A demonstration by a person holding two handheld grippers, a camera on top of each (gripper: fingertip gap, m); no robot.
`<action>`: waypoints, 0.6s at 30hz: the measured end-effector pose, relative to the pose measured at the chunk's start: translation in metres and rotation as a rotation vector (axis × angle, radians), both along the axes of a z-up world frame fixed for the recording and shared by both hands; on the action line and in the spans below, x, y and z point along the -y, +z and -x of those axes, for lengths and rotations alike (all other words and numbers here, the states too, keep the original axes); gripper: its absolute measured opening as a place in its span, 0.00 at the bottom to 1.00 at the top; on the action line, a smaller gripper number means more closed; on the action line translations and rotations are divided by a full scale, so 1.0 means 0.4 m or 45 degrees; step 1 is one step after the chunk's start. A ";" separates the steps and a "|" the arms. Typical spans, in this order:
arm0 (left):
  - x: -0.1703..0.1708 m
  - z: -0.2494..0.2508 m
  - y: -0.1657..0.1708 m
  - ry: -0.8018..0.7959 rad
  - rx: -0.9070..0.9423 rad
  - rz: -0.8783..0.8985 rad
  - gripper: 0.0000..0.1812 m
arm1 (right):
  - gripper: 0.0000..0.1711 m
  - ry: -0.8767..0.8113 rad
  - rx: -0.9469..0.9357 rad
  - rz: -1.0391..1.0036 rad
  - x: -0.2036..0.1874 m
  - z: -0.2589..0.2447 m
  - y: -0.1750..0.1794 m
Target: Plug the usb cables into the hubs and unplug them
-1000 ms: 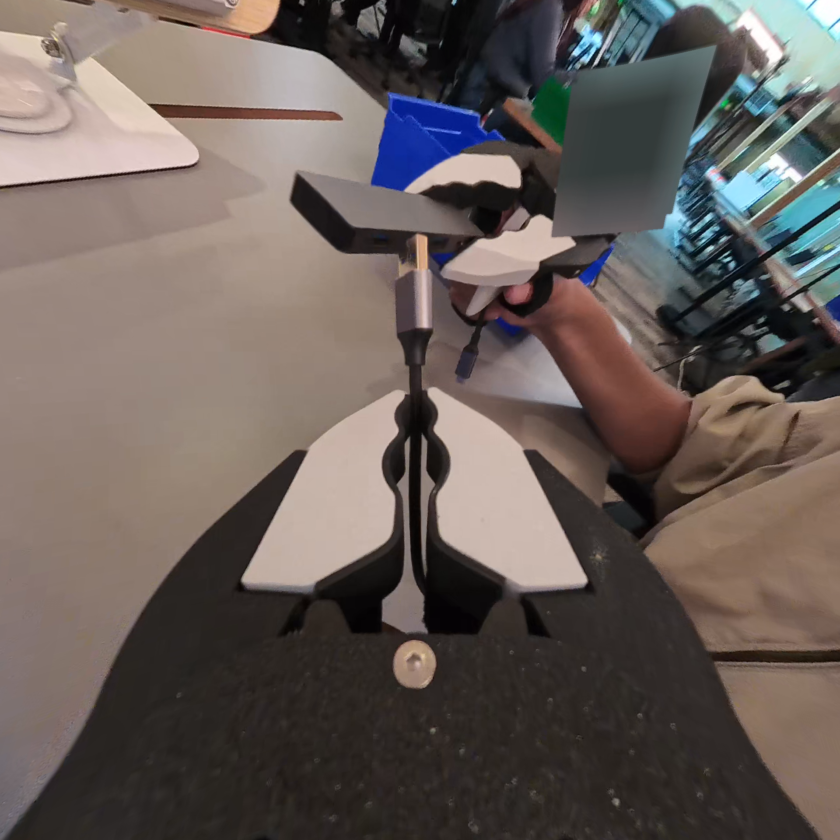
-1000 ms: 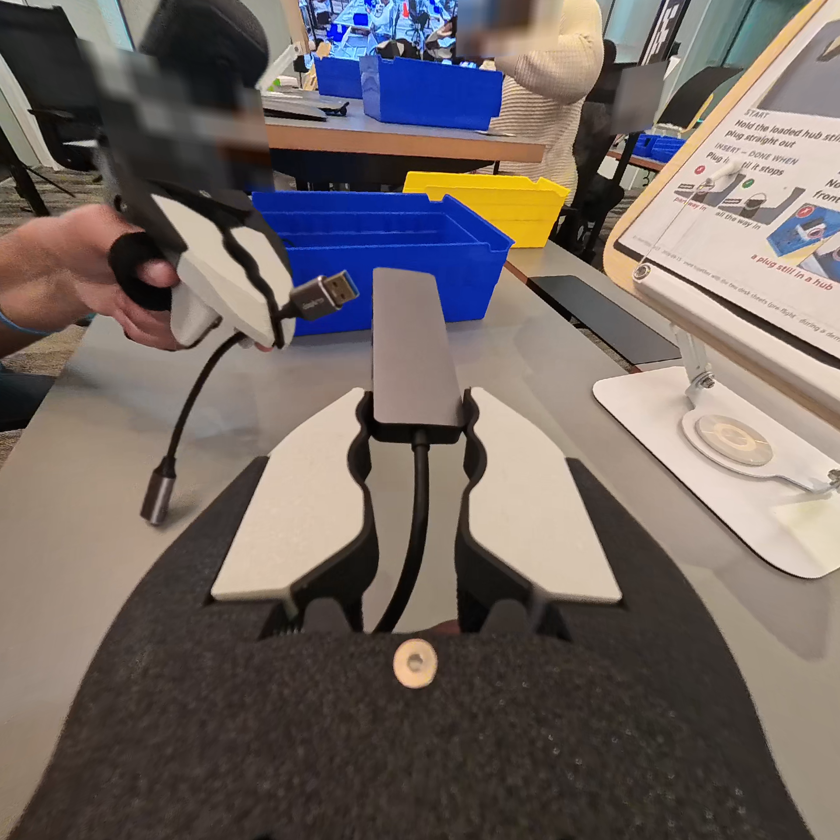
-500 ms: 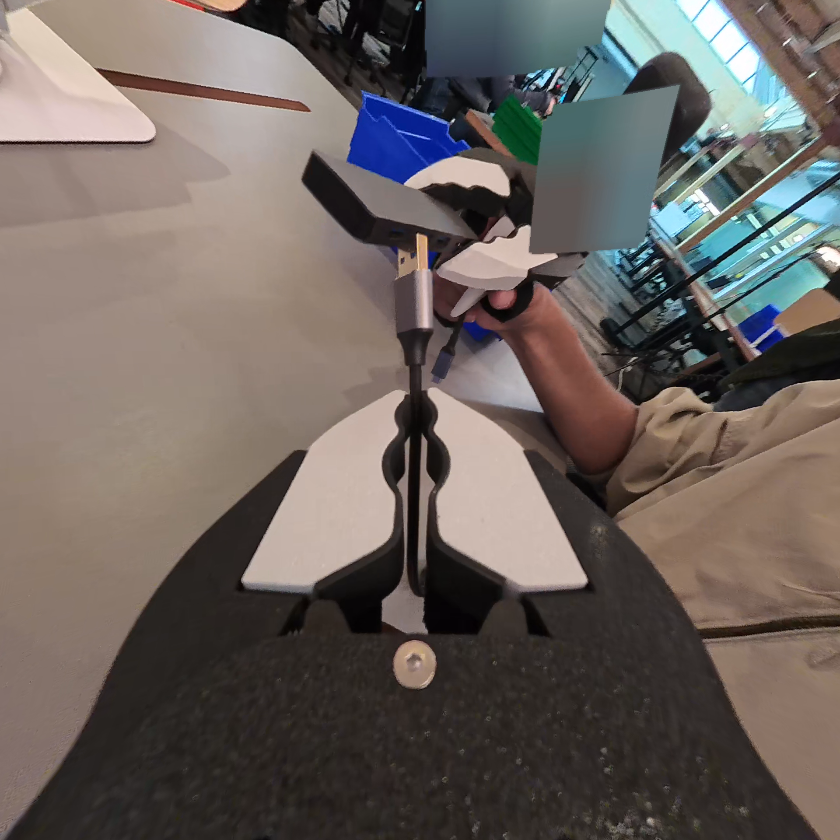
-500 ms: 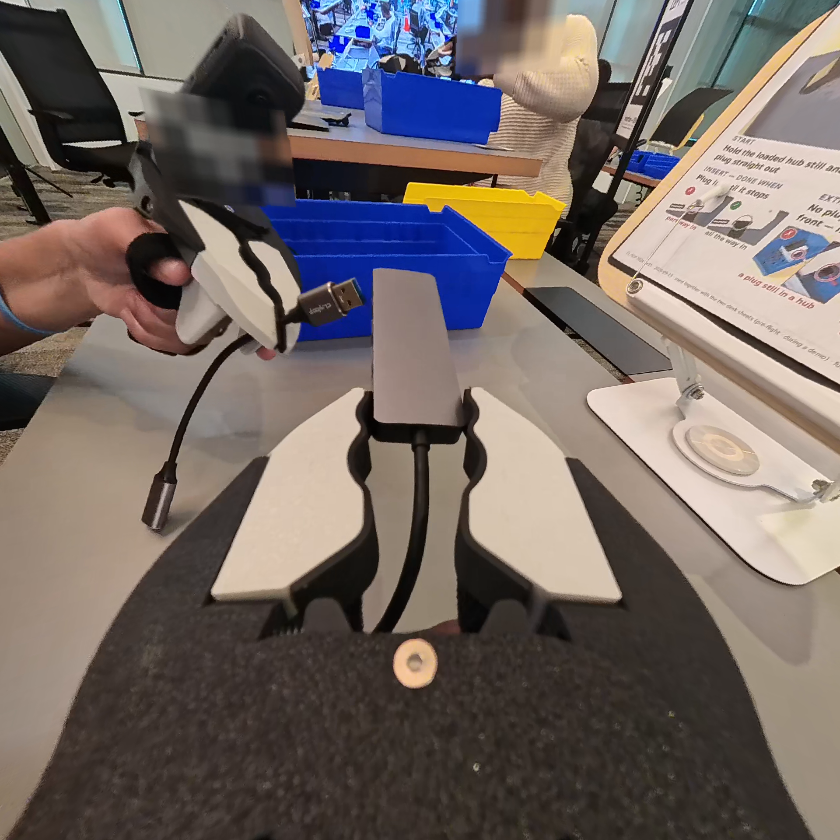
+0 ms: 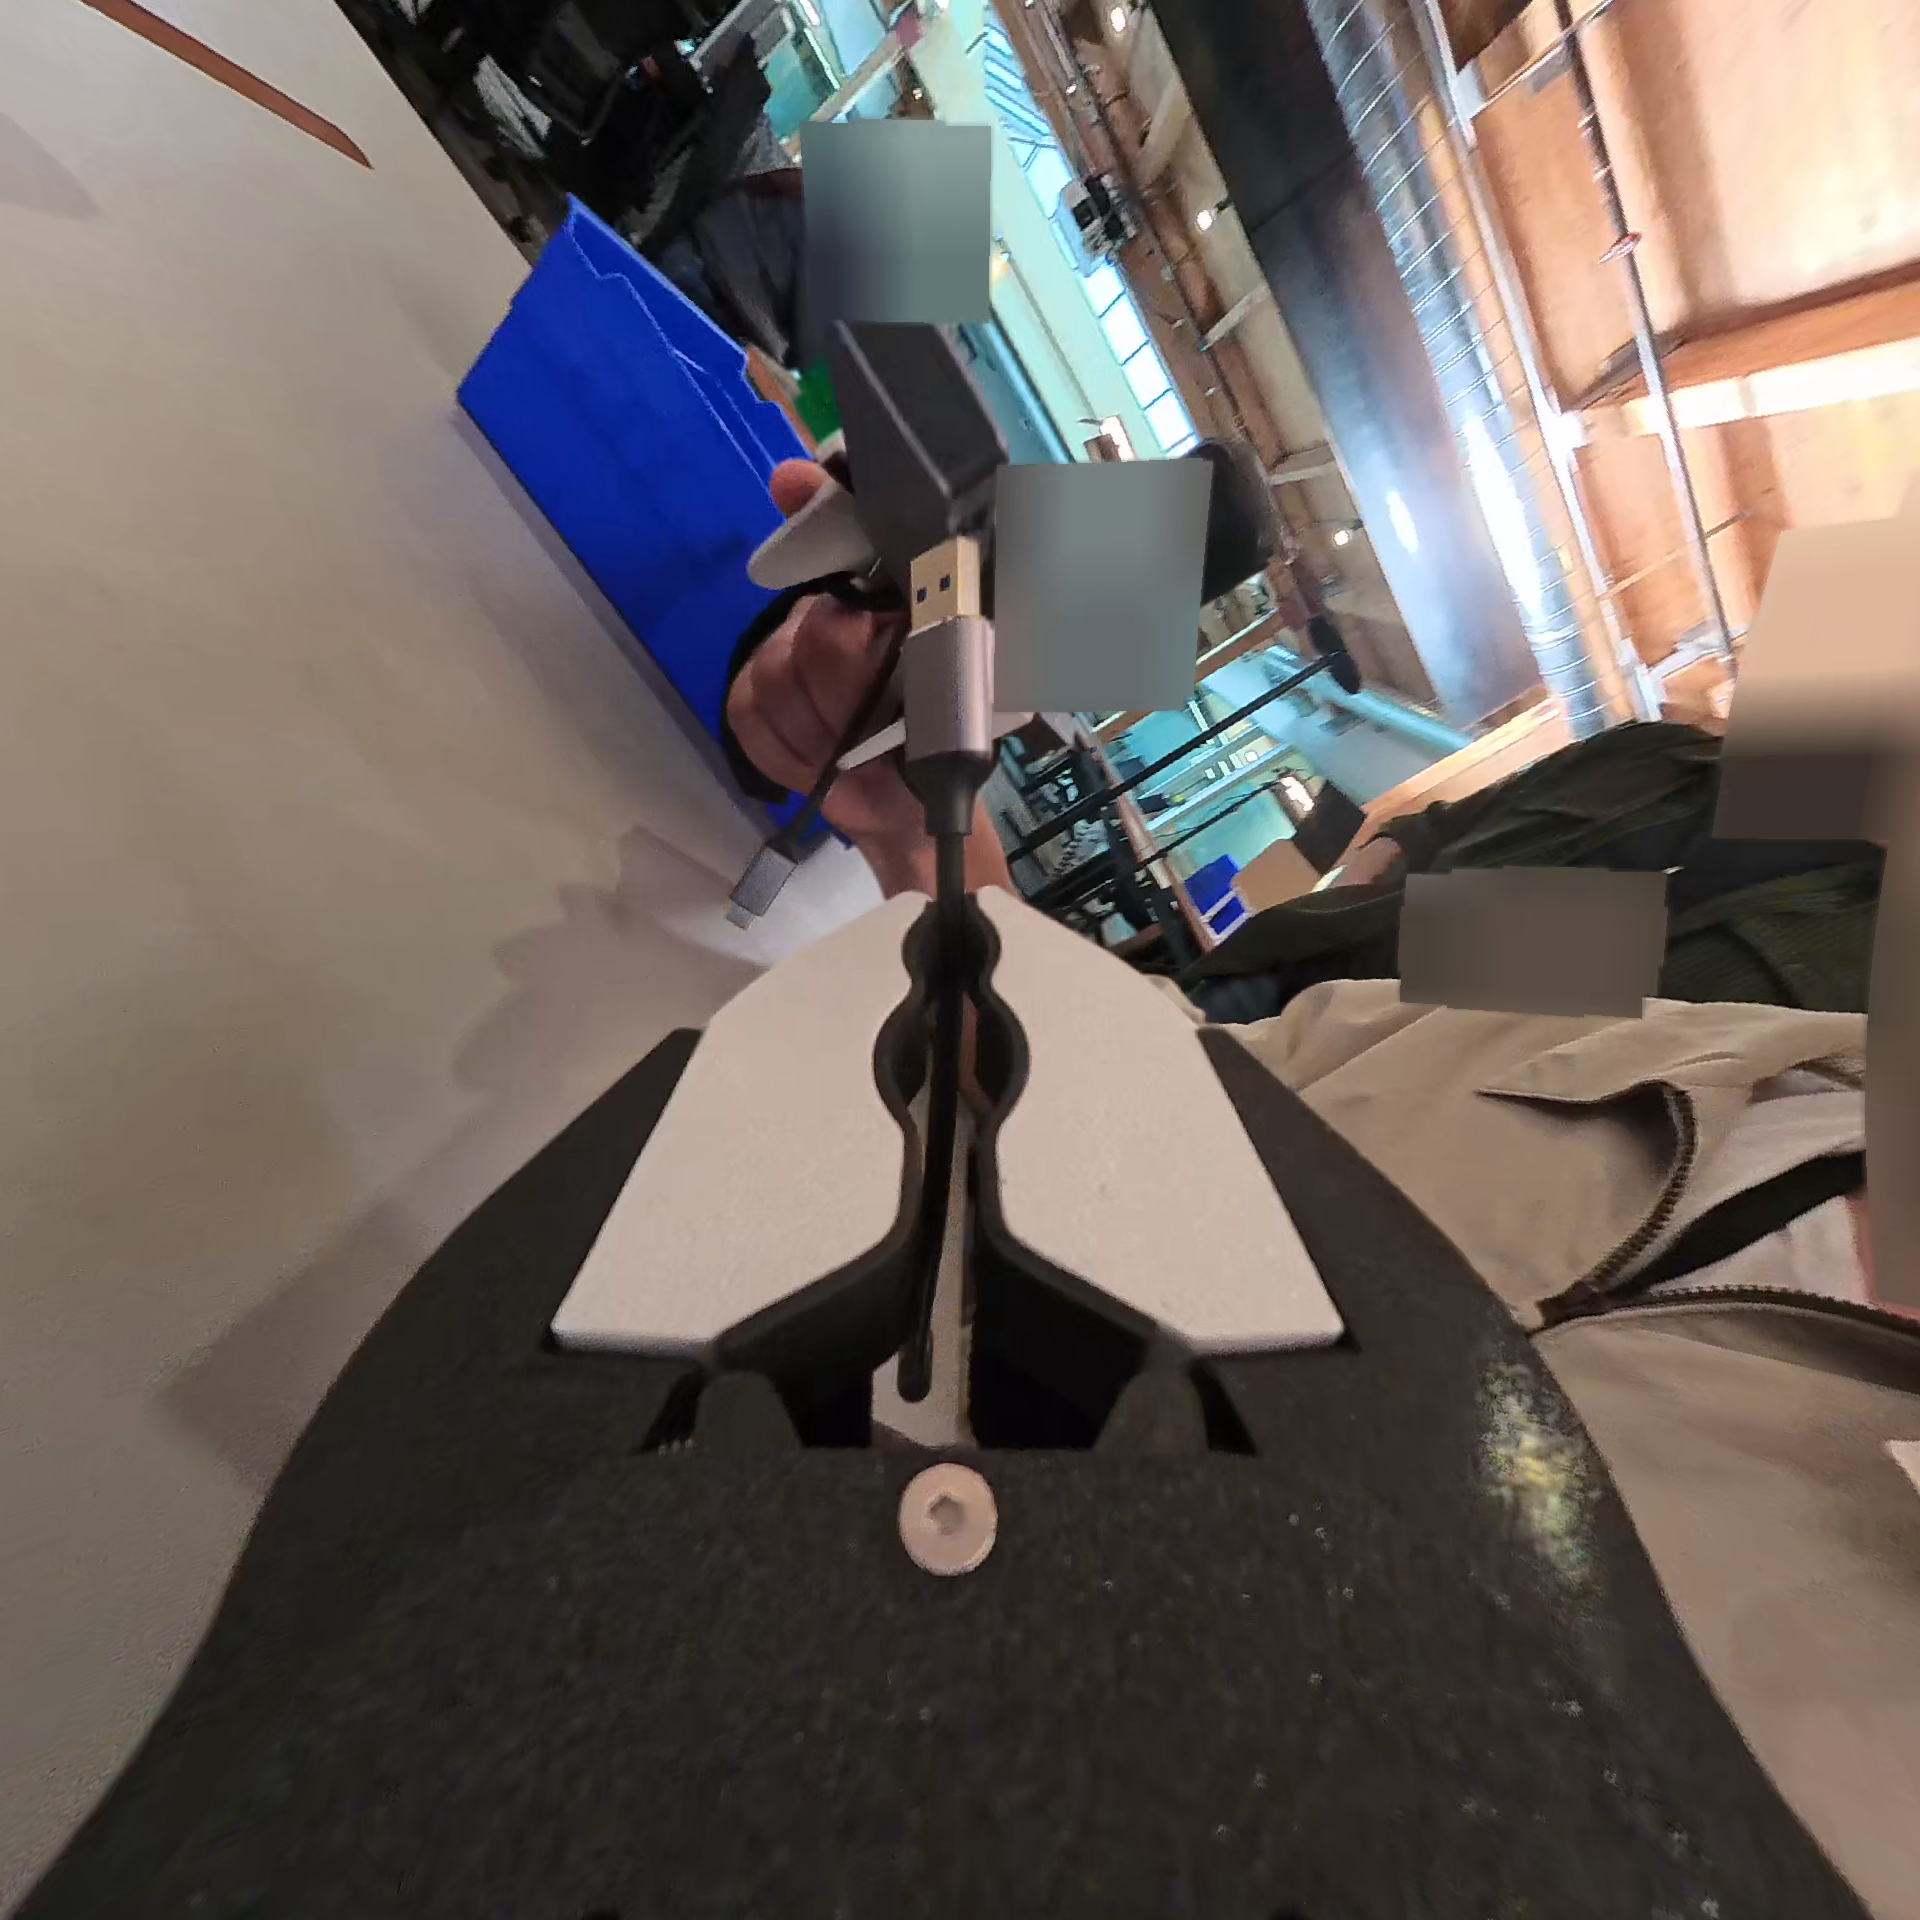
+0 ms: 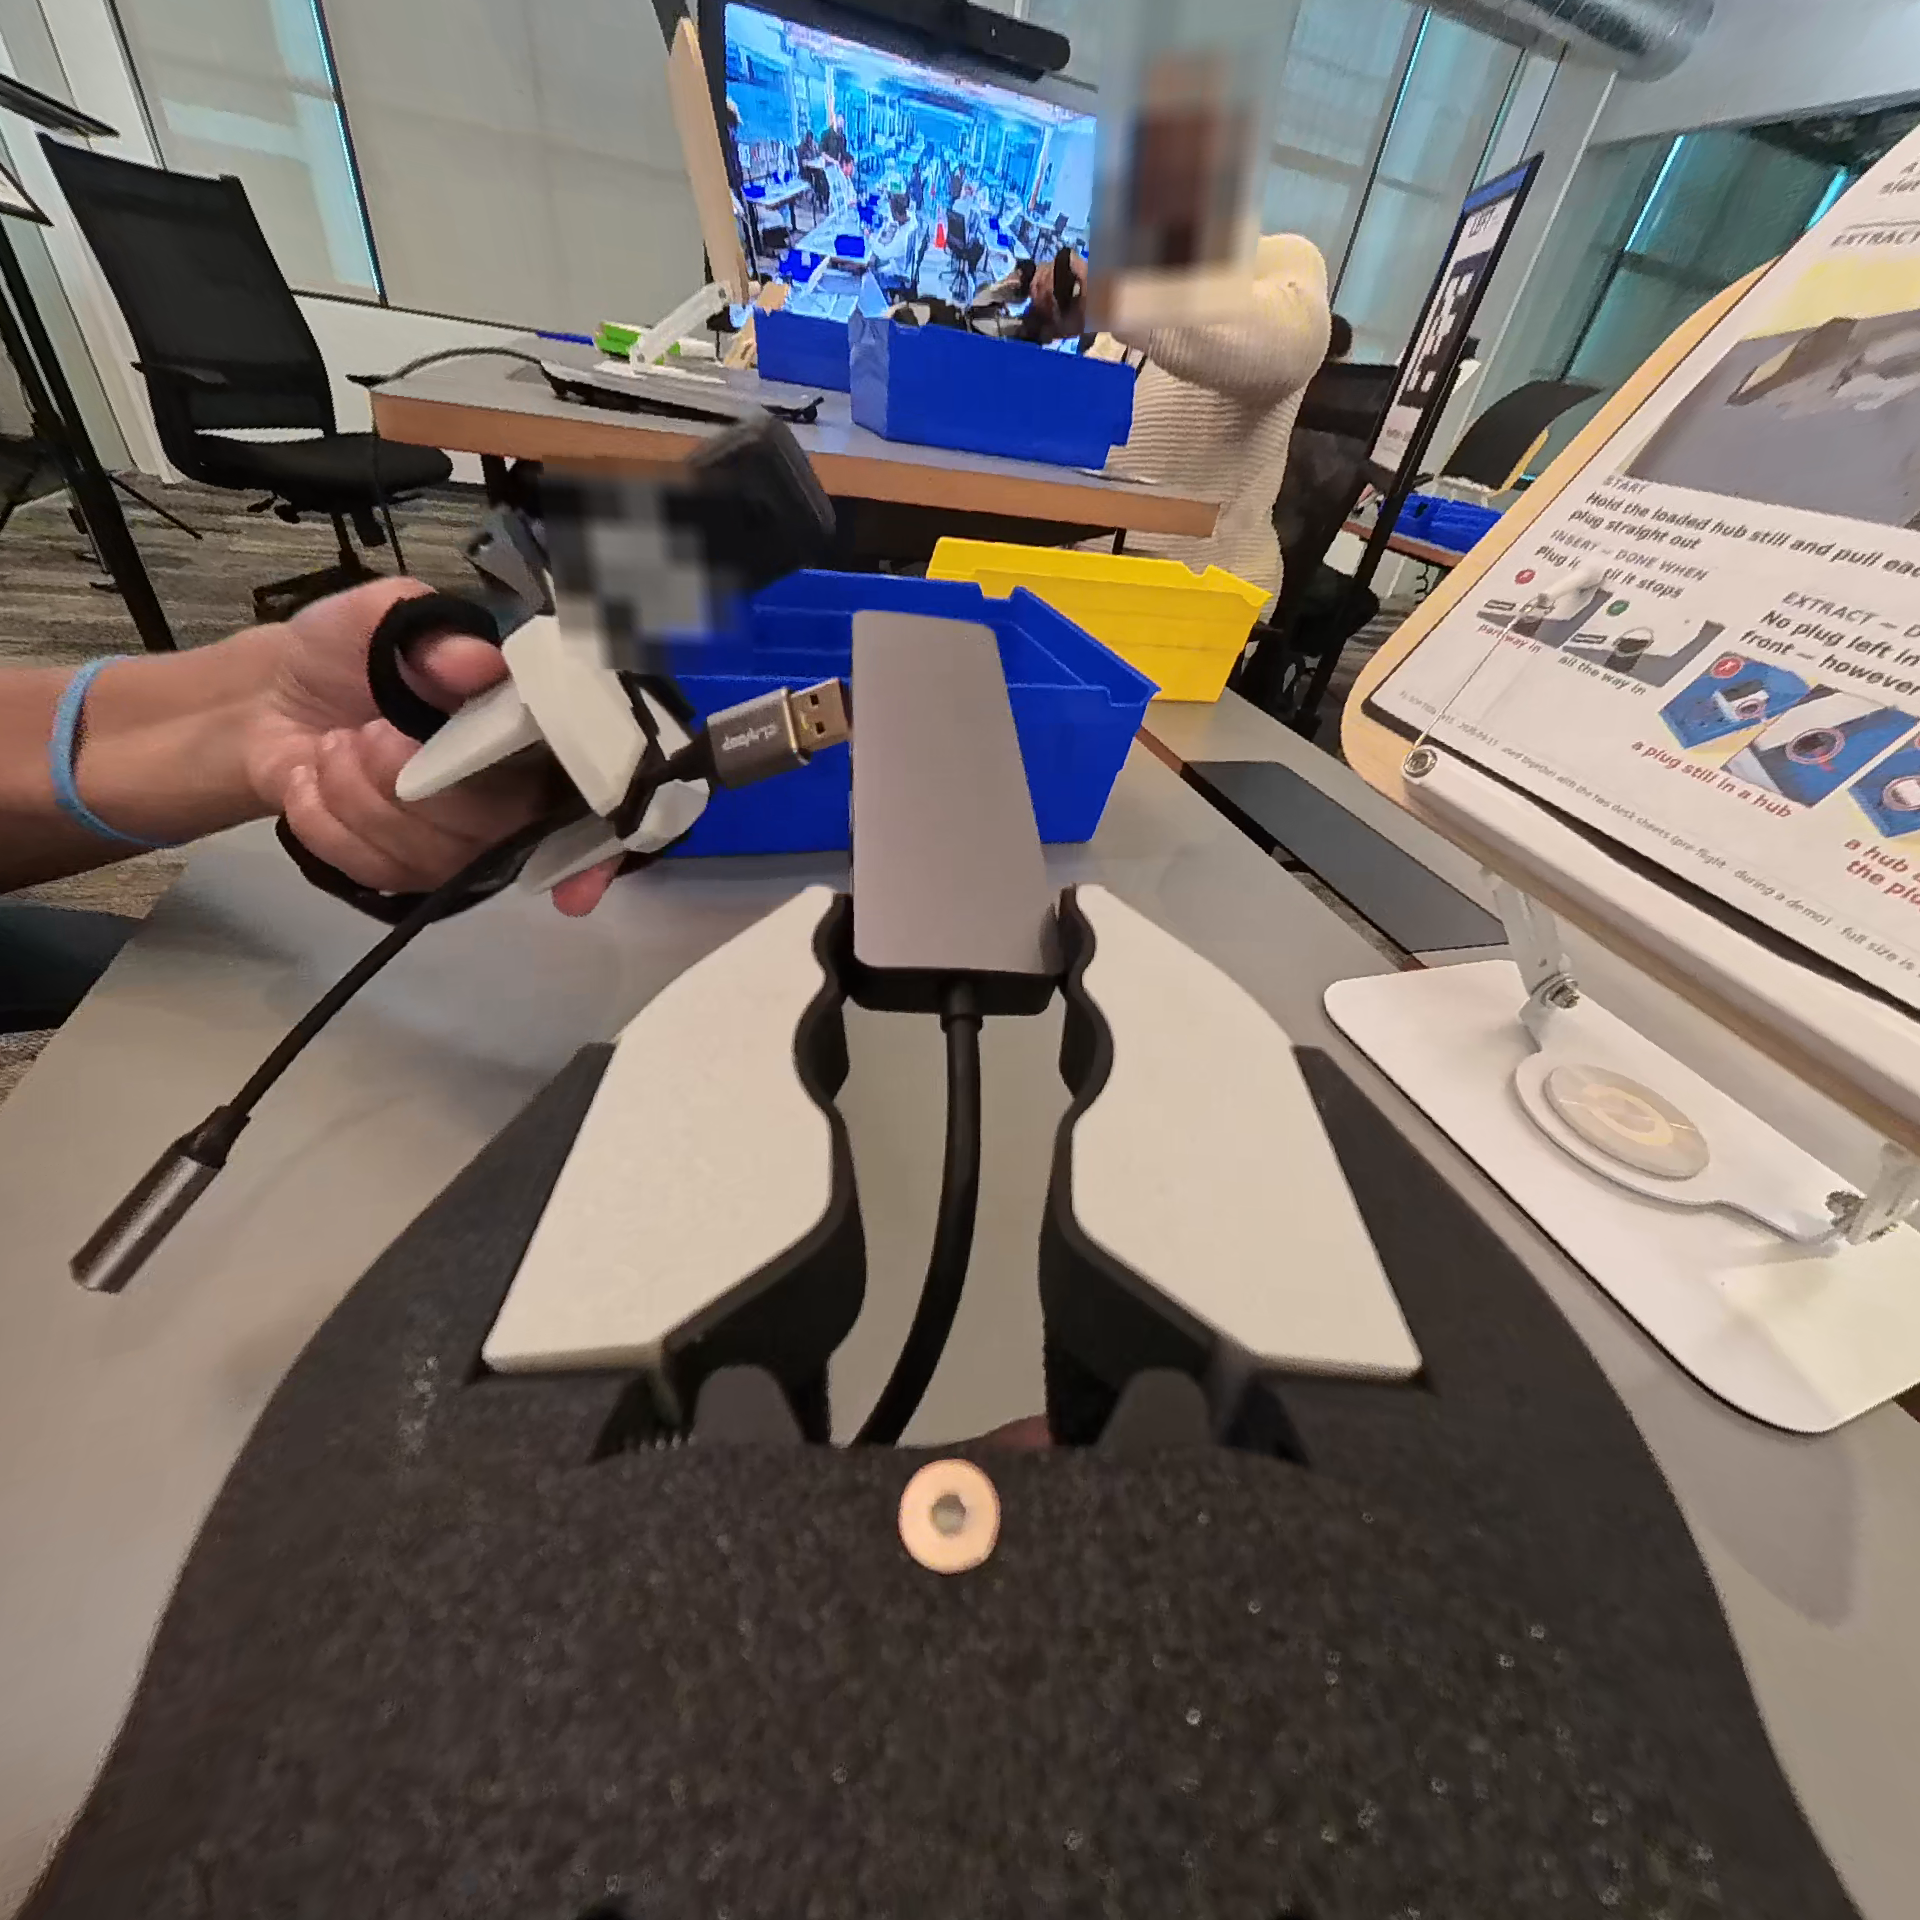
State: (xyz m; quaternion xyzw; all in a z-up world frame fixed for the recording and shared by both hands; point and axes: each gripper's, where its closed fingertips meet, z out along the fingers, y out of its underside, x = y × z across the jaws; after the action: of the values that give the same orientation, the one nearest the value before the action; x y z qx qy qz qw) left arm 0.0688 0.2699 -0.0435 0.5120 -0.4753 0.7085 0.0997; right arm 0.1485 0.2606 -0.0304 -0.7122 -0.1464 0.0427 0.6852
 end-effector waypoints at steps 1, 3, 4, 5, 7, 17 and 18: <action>0.003 0.000 0.002 -0.009 0.000 0.026 0.02 | 0.22 0.002 -0.001 -0.007 0.001 0.000 0.003; 0.007 0.001 0.013 -0.034 0.009 0.101 0.02 | 0.22 -0.007 0.013 -0.010 0.001 -0.001 0.002; 0.010 0.001 0.016 -0.043 0.011 0.124 0.02 | 0.22 -0.010 0.018 -0.013 0.001 -0.002 0.002; 0.011 0.001 0.017 -0.046 0.010 0.137 0.02 | 0.22 -0.011 0.021 -0.021 0.002 -0.002 0.004; 0.013 0.001 0.019 -0.054 0.013 0.152 0.02 | 0.22 -0.011 0.022 -0.023 0.002 -0.003 0.004; 0.009 0.008 0.040 -0.094 0.009 0.300 0.02 | 0.22 -0.022 0.069 -0.049 0.006 0.000 0.009; 0.010 0.009 0.043 -0.103 0.005 0.331 0.02 | 0.22 -0.025 0.080 -0.054 0.006 0.001 0.010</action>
State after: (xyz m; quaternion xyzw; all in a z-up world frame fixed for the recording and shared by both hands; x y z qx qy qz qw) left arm 0.0650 0.2660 -0.0261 0.4739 -0.4000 0.7604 0.1927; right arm 0.1483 0.2582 -0.0265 -0.7000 -0.1617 0.0103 0.6955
